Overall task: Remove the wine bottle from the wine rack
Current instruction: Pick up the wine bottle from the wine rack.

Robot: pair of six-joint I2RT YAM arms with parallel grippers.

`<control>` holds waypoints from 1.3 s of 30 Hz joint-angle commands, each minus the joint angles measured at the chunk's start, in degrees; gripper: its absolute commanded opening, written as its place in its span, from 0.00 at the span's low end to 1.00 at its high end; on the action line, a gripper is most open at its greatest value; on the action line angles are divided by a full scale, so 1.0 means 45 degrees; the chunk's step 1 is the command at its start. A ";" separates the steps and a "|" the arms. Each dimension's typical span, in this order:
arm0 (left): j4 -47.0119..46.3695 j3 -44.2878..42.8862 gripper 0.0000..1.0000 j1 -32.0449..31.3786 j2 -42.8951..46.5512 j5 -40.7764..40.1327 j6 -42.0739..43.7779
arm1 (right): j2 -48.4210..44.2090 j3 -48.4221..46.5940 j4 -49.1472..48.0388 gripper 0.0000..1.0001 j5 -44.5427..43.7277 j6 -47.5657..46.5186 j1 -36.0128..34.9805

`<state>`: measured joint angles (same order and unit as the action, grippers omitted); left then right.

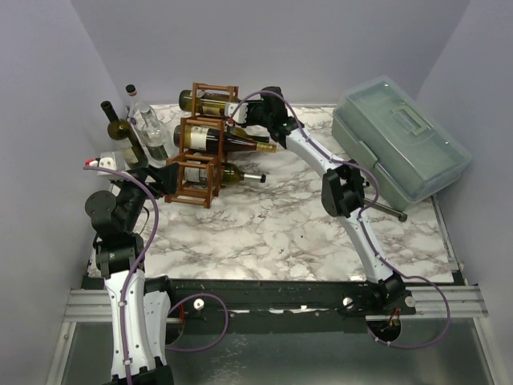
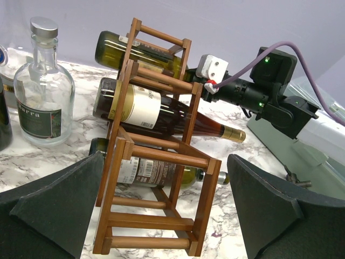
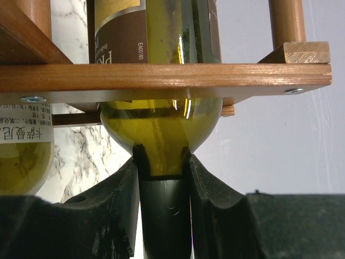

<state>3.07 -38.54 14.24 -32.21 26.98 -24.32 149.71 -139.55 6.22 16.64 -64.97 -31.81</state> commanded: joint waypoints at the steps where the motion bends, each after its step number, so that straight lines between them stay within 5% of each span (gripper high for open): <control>1: -0.0164 0.0127 0.99 0.0059 0.0016 -0.0054 0.0189 | -0.1324 0.0469 -0.0262 0.00 0.0696 0.0134 -0.0074; 39: -0.0159 0.0157 0.99 0.0064 -0.0158 -0.0118 0.0246 | -0.3833 0.4197 0.0178 0.00 0.1898 0.1579 0.0965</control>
<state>3.07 -38.44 14.24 -32.80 26.96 -24.14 137.12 -121.75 7.44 20.21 -60.16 -27.66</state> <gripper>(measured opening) 0.987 0.369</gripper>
